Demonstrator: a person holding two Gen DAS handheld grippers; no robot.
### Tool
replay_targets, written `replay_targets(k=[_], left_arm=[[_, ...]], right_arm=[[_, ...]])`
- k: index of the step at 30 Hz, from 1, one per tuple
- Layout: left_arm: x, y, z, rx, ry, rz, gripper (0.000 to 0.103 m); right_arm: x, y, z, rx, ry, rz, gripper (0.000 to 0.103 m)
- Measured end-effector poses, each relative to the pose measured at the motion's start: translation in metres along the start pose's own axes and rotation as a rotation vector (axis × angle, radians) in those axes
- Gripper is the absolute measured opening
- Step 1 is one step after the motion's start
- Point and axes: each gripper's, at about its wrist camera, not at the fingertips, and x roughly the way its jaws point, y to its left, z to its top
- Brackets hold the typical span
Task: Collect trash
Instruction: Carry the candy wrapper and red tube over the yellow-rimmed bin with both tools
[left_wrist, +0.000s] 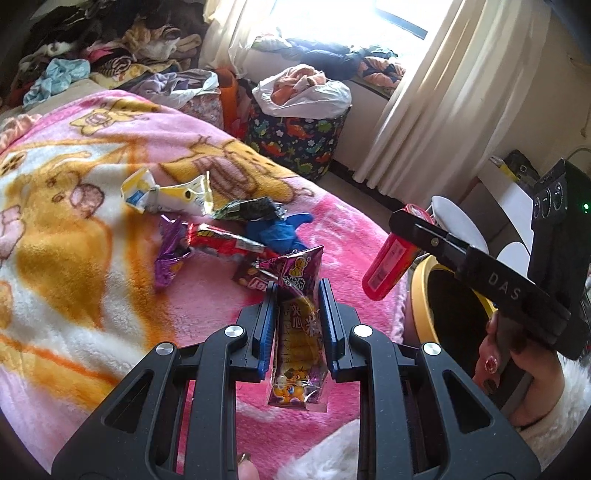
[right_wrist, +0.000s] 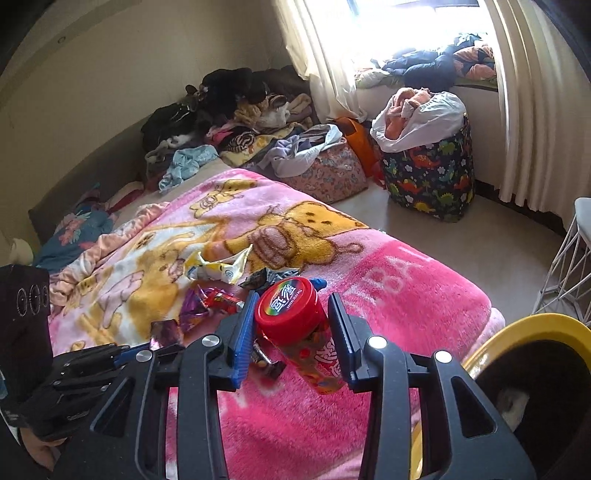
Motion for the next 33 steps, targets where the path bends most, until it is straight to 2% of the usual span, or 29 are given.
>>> replay_targets(k=[33], left_arm=[[-0.009,-0.080,0.003,0.156,-0.040,-0.086,0.016]], right_arm=[[-0.094,-0.031,-0.010,0.098,-0.138,-0.040,0.035]])
